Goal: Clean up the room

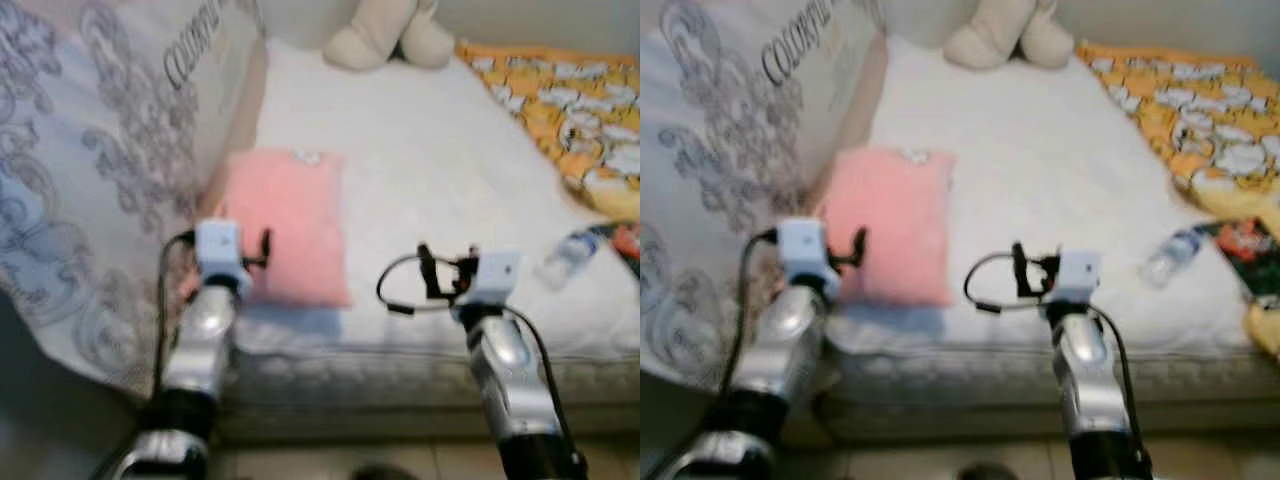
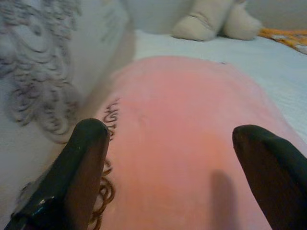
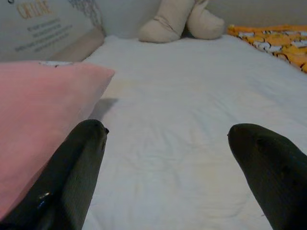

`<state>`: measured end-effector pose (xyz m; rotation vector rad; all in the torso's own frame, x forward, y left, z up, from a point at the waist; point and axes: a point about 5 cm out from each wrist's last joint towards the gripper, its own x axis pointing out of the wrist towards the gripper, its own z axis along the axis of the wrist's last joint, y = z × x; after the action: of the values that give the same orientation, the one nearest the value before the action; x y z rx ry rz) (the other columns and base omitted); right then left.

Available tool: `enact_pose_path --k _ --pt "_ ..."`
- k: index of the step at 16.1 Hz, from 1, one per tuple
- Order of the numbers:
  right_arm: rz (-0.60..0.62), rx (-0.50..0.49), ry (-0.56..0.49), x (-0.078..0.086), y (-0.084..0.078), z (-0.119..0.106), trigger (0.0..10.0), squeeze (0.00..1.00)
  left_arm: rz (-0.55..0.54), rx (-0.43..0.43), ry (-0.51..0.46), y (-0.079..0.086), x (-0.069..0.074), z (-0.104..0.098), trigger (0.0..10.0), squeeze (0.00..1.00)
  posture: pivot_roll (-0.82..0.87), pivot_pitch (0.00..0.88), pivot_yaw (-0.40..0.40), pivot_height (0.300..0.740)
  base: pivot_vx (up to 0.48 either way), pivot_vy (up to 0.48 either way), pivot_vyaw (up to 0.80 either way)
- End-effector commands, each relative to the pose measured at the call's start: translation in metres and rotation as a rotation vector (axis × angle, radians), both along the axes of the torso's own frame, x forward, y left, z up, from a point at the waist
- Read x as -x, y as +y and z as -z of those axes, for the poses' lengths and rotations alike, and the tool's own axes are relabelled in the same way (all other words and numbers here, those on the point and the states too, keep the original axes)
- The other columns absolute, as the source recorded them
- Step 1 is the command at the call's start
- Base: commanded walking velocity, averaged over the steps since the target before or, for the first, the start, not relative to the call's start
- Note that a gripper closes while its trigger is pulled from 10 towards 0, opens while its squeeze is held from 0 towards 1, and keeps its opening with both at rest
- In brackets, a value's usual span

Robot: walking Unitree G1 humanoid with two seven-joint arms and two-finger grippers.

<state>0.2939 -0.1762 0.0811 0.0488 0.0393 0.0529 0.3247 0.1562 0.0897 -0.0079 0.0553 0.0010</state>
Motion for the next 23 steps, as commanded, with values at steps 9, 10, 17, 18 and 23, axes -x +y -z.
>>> enact_pose_path --k 9,10,17,18,23 --pt "0.102 0.016 0.06 0.032 -0.026 0.02 10.0 0.0 0.095 0.098 0.024 0.003 0.009 0.002 10.0 0.0 -0.06 0.0 -0.012 0.74 0.0 -0.462 0.0" --pt "0.103 0.019 0.05 0.03 -0.026 0.017 10.0 0.0 0.096 0.098 0.024 0.0 0.008 0.001 10.0 0.0 -0.06 0.0 -0.01 0.74 0.0 -0.454 0.0" --pt "0.121 0.083 -0.018 0.014 -0.031 -0.003 10.0 0.0 0.133 0.038 0.031 -0.023 -0.005 -0.006 10.0 0.0 -0.12 0.0 0.018 0.74 0.079 -0.42 0.0" --pt "0.111 0.092 -0.02 0.016 -0.028 -0.003 10.0 0.0 0.139 0.043 0.034 -0.025 -0.003 -0.005 10.0 0.0 -0.13 0.0 0.019 0.74 0.0 0.0 0.0" --pt "0.072 0.085 0.038 0.025 -0.013 0.014 10.0 0.0 0.163 0.014 0.018 -0.026 -0.006 -0.005 10.0 0.0 -0.11 0.0 0.012 0.74 0.0 0.0 -0.58"
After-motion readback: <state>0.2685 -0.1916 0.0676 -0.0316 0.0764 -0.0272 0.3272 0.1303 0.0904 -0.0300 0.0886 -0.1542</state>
